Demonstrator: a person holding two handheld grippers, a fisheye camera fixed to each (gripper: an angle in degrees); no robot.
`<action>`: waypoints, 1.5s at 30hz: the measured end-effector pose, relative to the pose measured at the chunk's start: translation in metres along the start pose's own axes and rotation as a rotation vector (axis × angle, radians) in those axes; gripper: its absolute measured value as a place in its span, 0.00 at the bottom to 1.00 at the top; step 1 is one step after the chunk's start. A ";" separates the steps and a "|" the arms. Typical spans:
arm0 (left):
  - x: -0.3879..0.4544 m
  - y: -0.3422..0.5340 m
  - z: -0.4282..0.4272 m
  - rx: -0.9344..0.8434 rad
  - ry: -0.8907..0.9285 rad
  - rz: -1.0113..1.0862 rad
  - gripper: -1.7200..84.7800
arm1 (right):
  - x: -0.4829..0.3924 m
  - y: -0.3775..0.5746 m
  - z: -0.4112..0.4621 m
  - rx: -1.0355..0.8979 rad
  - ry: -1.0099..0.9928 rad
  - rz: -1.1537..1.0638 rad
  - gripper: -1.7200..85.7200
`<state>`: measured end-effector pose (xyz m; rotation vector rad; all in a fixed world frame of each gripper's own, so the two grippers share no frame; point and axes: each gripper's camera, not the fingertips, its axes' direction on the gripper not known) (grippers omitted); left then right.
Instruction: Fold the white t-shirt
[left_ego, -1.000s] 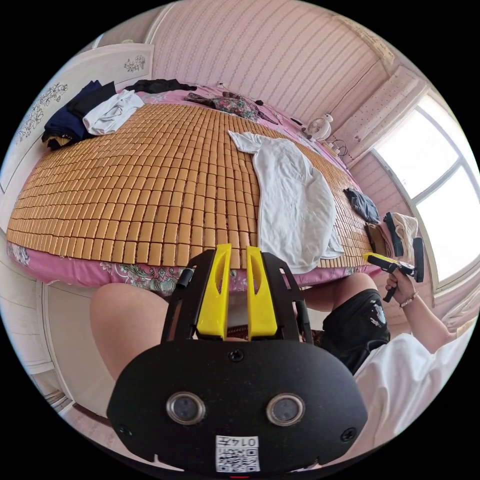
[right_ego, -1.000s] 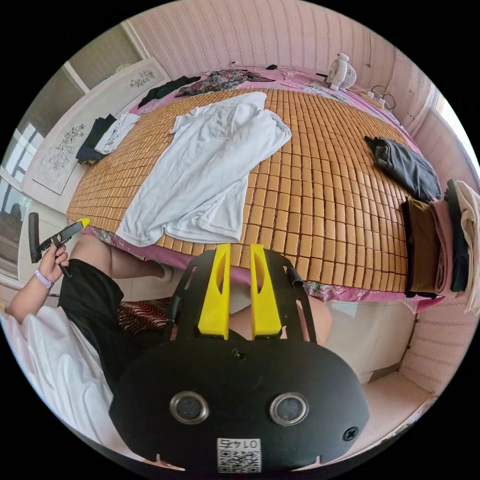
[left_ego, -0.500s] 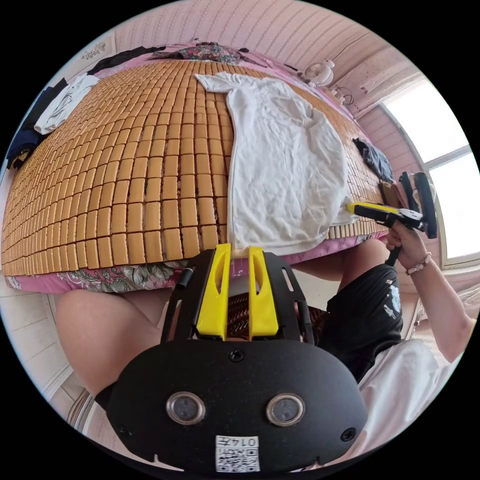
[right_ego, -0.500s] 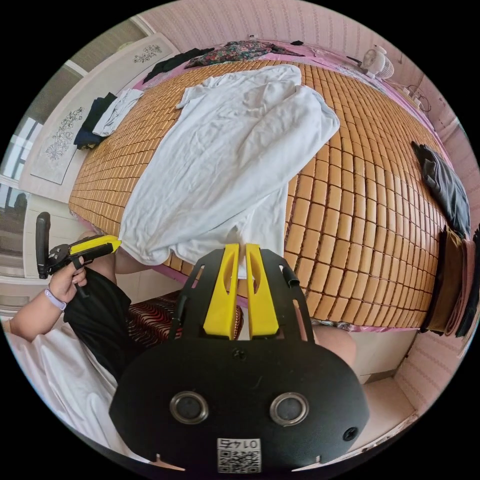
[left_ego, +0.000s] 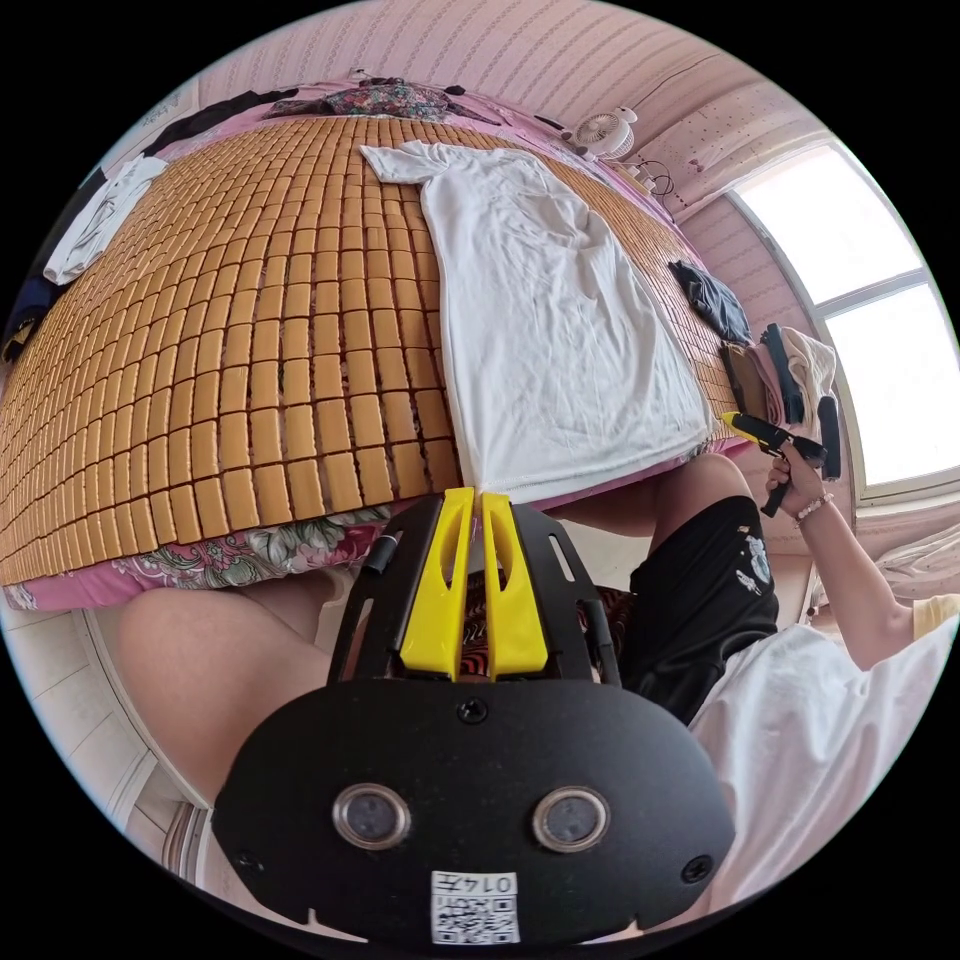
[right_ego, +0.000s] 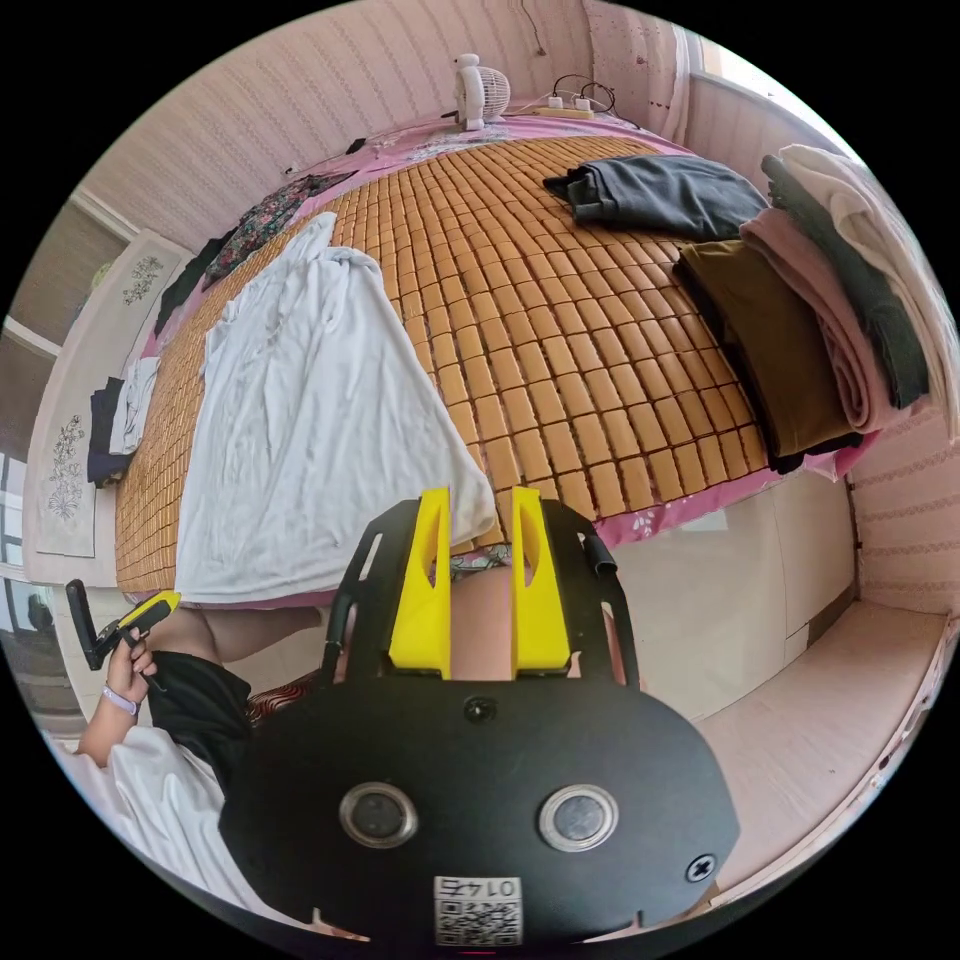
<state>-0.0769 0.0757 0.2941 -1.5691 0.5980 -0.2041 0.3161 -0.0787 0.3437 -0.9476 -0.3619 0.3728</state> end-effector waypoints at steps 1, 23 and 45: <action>0.002 0.003 -0.001 -0.003 0.000 -0.003 0.01 | -0.001 0.000 0.000 -0.013 0.001 -0.010 0.11; 0.060 0.045 -0.292 0.773 0.158 0.243 0.01 | 0.052 0.079 -0.331 0.612 -0.959 -0.148 0.03; 0.147 0.278 -0.604 1.526 -0.012 0.508 0.01 | -0.056 0.308 -0.680 1.335 -0.867 -0.776 0.02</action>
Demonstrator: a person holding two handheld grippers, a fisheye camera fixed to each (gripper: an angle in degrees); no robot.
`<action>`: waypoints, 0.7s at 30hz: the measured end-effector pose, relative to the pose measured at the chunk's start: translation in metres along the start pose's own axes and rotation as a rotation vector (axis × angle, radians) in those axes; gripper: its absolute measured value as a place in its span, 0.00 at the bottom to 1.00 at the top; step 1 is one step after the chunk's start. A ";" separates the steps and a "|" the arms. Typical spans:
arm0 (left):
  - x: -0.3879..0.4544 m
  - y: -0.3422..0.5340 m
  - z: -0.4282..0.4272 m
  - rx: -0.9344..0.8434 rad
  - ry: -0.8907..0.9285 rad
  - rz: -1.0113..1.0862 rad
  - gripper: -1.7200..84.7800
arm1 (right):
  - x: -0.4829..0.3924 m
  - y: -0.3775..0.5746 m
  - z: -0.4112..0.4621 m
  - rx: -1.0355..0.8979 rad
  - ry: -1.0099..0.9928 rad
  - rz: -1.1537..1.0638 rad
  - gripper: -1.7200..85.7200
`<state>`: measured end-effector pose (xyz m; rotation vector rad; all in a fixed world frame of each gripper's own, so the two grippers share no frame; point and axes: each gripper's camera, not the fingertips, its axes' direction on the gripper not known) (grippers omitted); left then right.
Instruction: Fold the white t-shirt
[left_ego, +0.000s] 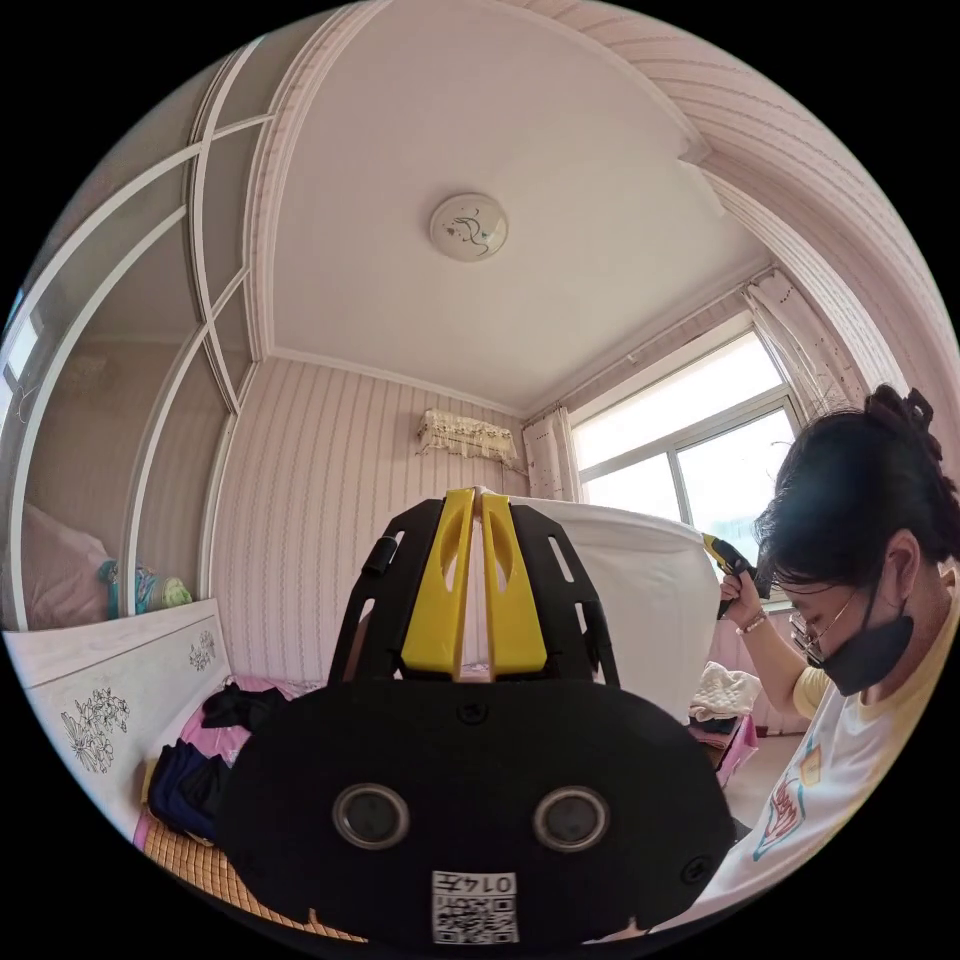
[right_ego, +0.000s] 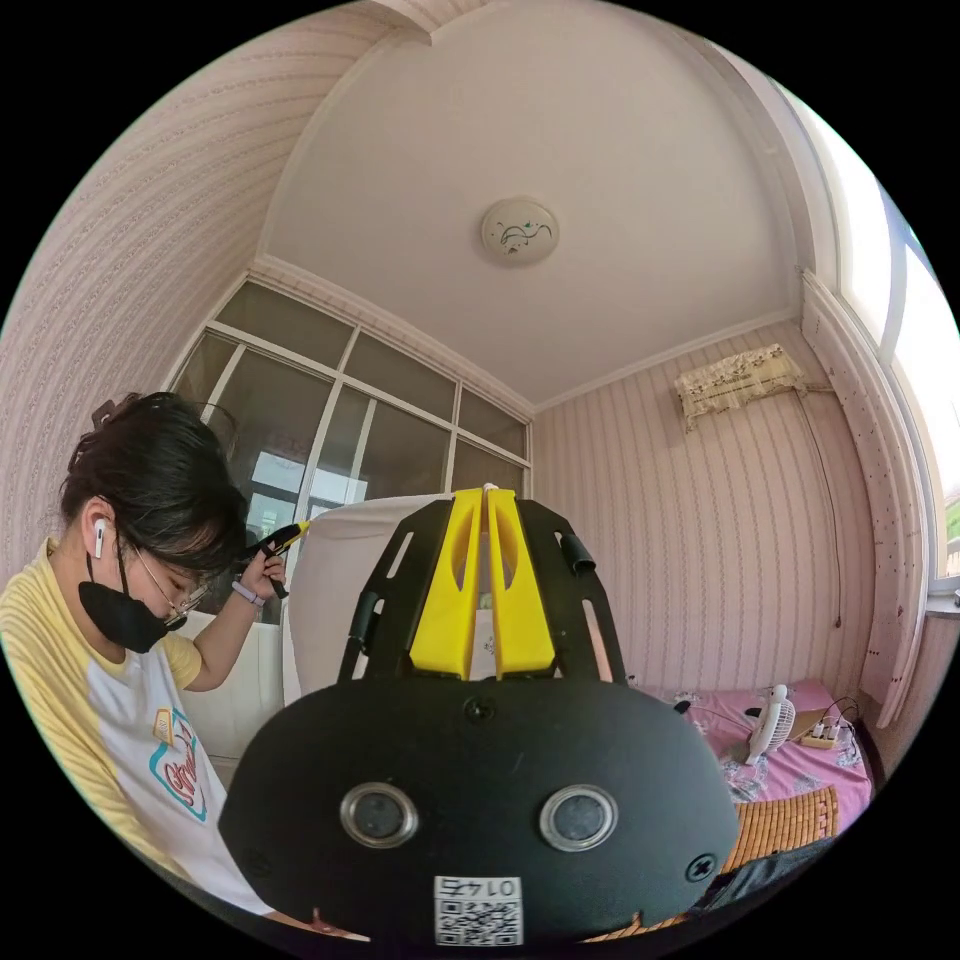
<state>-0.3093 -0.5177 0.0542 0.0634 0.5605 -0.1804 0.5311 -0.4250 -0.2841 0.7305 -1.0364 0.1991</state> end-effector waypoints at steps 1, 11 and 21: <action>-0.012 0.009 0.018 -0.059 -0.036 -0.022 0.01 | 0.014 0.014 0.022 -0.072 0.021 0.050 0.02; -0.105 0.202 0.193 -0.729 -0.326 -0.185 0.01 | 0.160 0.210 0.170 -0.495 0.175 0.550 0.02; -0.118 0.084 0.189 -0.254 -0.214 -0.040 0.01 | 0.158 0.107 0.170 -0.102 0.142 0.178 0.02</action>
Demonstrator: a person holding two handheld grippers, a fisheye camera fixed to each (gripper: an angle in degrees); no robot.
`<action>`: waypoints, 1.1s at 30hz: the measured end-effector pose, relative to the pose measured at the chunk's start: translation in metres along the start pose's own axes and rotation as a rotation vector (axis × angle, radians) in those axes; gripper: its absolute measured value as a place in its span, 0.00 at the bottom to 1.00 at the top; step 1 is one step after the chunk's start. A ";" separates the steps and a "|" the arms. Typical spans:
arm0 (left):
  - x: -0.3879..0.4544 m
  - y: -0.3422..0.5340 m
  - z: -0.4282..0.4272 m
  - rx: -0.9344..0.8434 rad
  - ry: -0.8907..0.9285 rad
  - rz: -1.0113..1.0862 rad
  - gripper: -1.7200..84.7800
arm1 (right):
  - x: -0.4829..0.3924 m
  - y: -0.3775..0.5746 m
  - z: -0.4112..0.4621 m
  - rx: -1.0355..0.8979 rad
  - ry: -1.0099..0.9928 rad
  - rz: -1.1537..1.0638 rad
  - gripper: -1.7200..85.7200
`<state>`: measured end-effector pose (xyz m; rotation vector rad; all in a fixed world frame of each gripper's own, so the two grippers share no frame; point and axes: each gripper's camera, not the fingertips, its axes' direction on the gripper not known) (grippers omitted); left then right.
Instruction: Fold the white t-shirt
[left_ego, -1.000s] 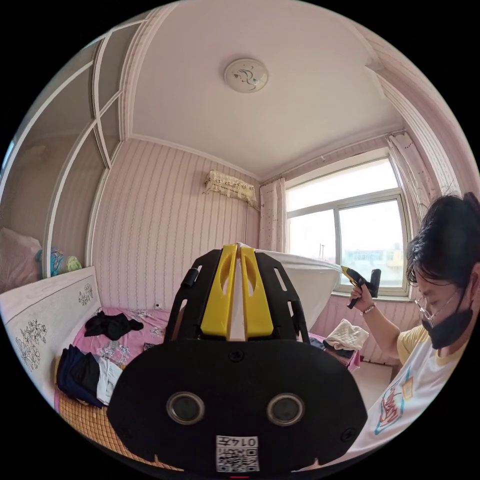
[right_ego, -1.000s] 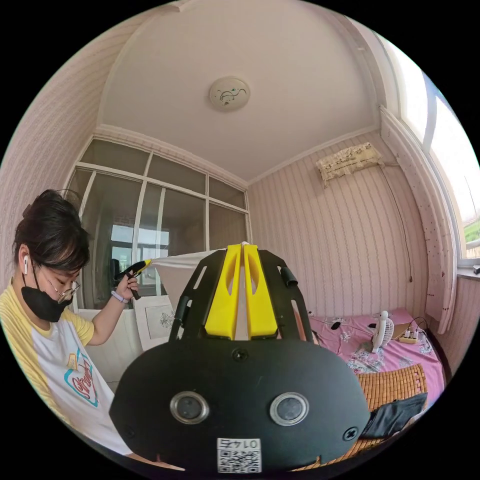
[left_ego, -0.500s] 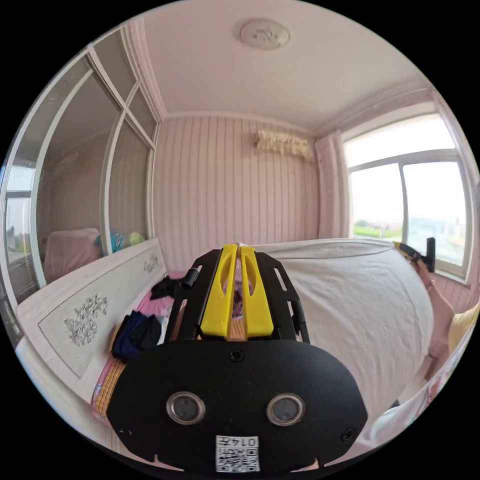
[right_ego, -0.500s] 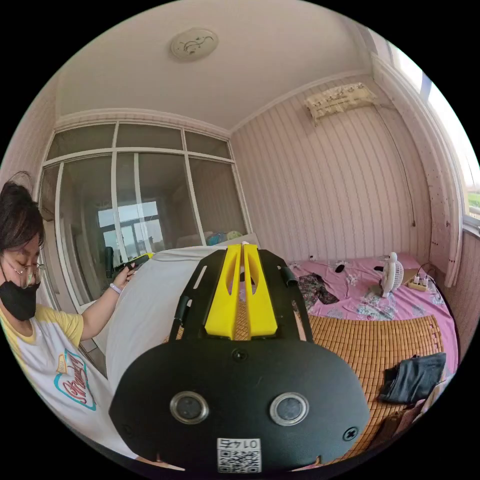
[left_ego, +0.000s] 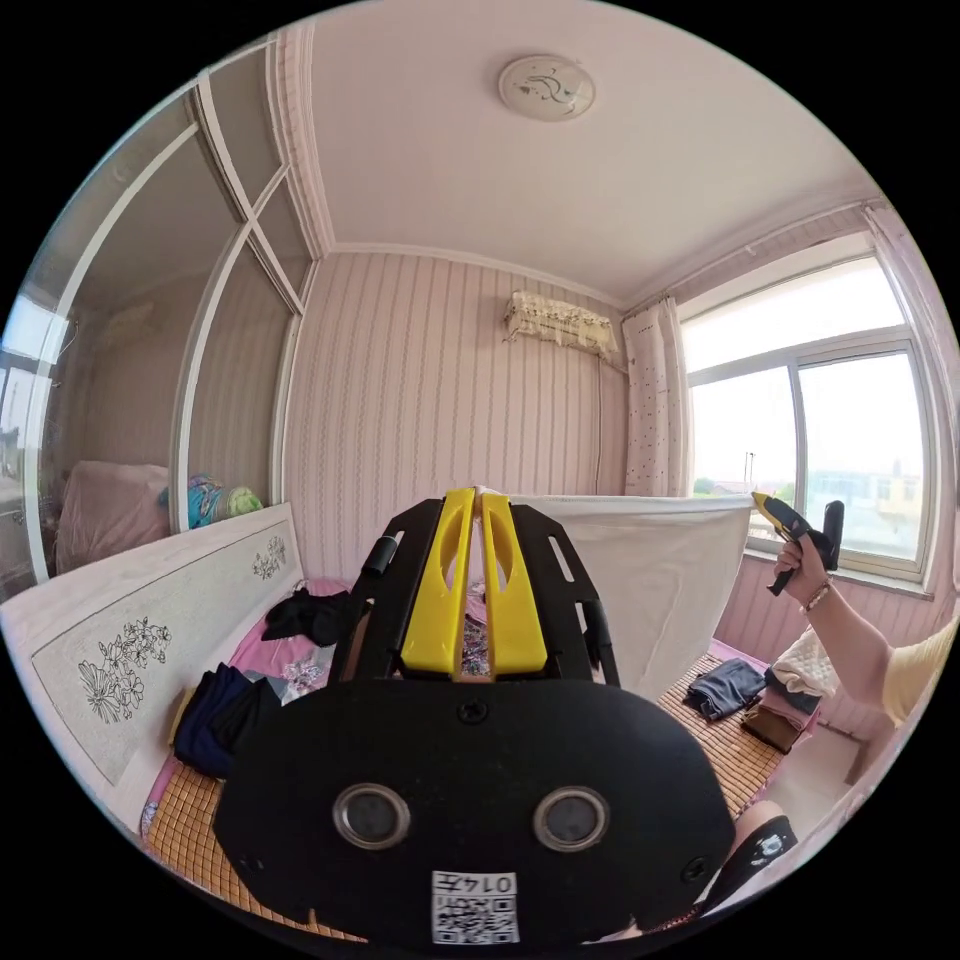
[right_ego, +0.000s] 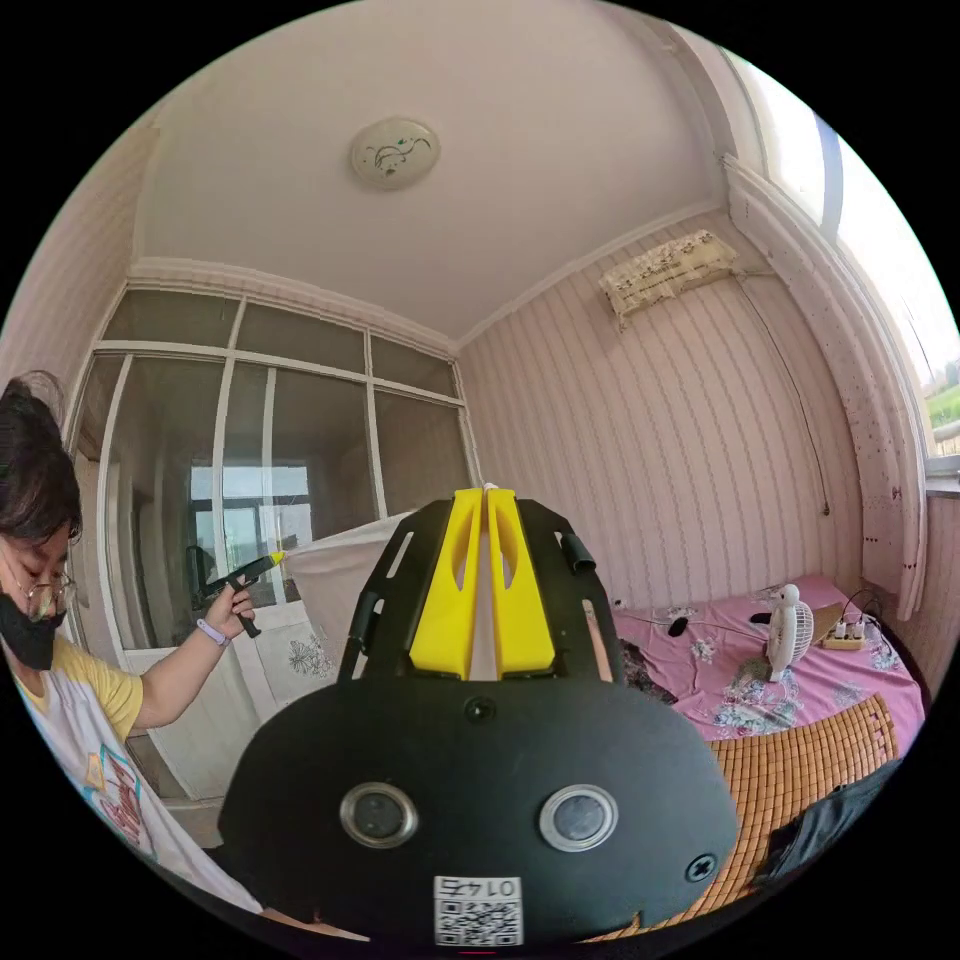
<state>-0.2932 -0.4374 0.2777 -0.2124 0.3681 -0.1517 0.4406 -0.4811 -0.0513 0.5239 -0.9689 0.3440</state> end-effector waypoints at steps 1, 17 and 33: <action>-0.007 0.018 0.002 -0.019 0.027 -0.014 0.01 | 0.008 0.022 -0.003 -0.014 0.015 -0.003 0.02; -0.074 0.380 0.117 -1.038 0.043 -0.585 0.01 | 0.180 0.392 -0.018 -0.826 0.350 0.646 0.03; -0.086 0.413 0.192 -1.433 0.056 -0.406 0.02 | 0.249 0.435 0.027 -1.262 0.479 0.583 0.03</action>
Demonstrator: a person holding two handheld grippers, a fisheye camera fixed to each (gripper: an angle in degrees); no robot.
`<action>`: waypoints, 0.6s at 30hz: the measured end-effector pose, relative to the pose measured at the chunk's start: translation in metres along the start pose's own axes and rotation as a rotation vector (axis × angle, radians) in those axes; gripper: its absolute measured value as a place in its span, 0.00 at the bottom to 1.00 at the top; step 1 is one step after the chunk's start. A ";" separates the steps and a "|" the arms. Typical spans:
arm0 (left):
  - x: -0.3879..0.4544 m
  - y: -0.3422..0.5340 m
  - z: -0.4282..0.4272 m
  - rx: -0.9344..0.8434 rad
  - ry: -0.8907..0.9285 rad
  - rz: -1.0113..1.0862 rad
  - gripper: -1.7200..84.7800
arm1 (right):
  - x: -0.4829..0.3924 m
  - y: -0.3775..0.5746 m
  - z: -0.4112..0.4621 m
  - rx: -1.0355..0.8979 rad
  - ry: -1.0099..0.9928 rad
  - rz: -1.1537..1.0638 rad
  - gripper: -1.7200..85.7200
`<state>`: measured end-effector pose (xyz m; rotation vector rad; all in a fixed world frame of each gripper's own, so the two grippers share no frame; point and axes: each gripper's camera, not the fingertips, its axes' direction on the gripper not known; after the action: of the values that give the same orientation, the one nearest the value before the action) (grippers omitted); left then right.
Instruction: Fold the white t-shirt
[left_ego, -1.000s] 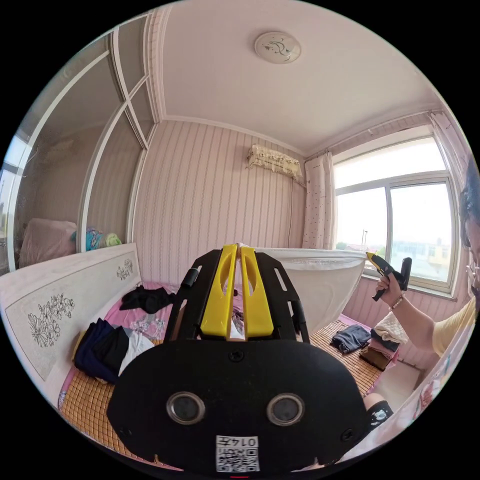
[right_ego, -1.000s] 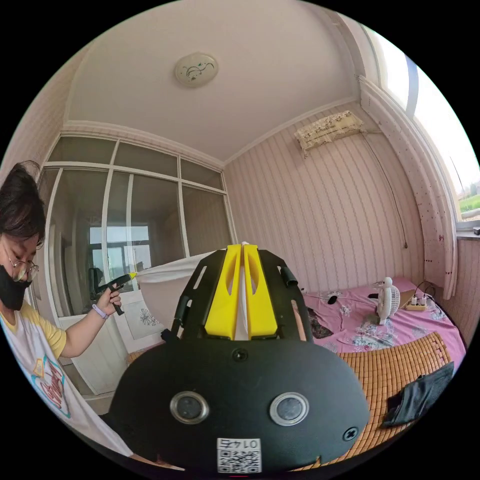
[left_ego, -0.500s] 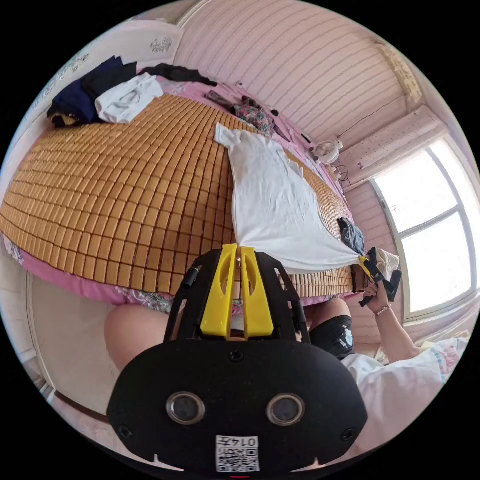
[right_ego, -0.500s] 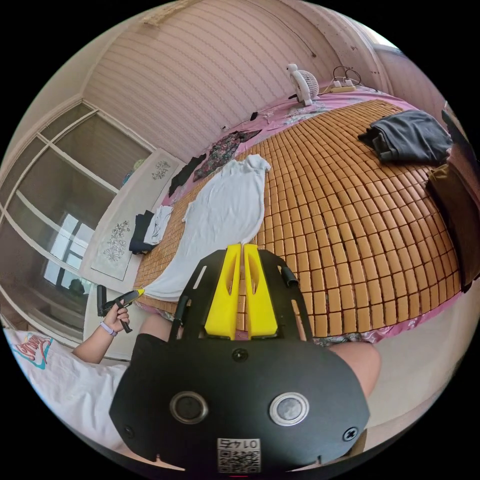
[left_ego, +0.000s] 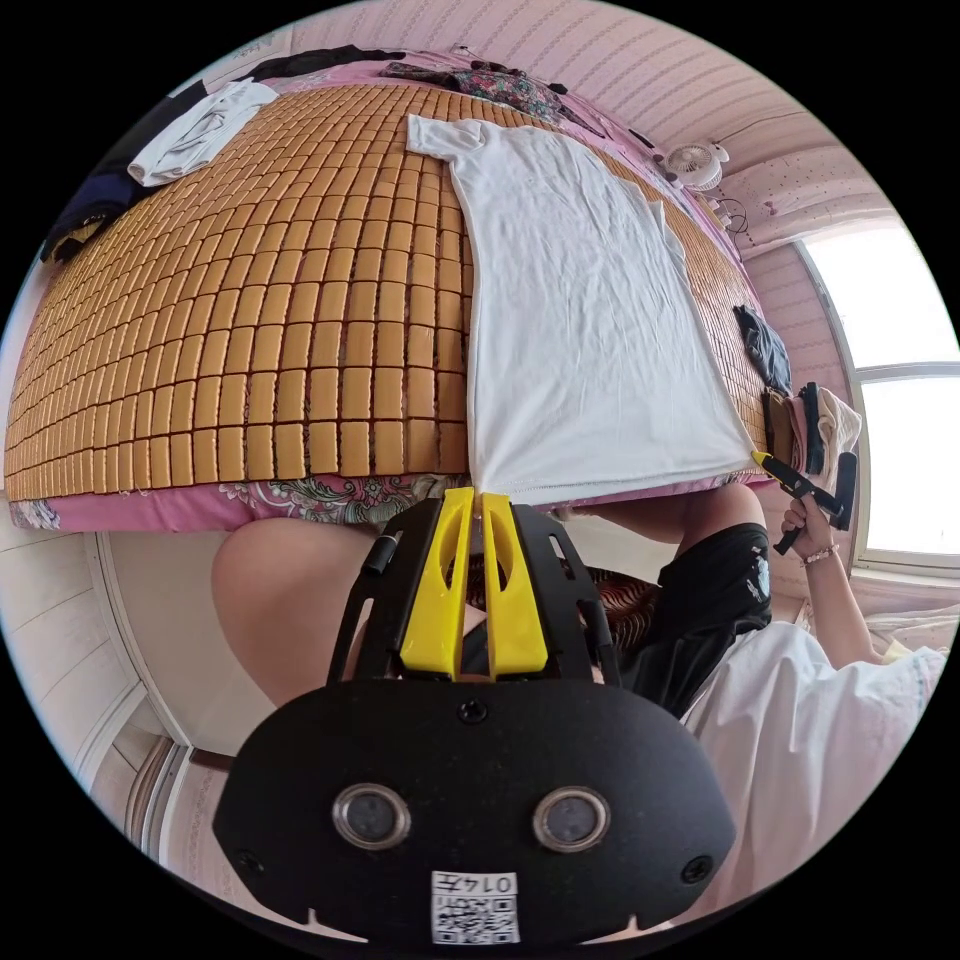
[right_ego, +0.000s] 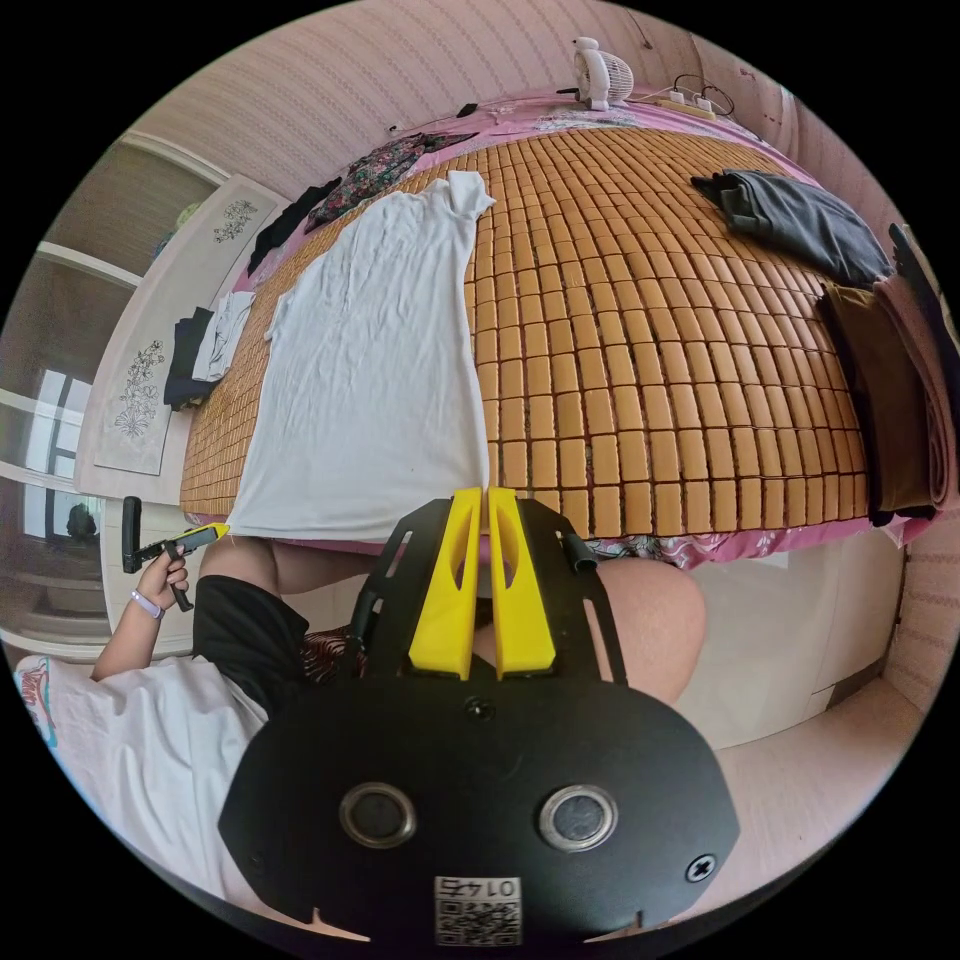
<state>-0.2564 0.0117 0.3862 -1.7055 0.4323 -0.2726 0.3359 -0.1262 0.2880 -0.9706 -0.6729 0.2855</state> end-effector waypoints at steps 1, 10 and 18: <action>-0.002 -0.002 -0.001 -0.004 0.001 -0.004 0.02 | 0.004 -0.004 0.002 -0.014 -0.003 0.001 0.03; -0.040 -0.003 -0.016 0.078 0.209 -0.079 0.05 | 0.039 -0.023 -0.011 0.025 0.019 -0.023 0.05; -0.068 -0.069 -0.057 0.275 0.061 -0.031 0.03 | 0.050 -0.100 -0.028 0.162 0.102 -0.120 0.08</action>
<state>-0.3323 -0.0007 0.4687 -1.4387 0.3936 -0.3893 0.3852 -0.1741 0.3802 -0.7812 -0.6023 0.1802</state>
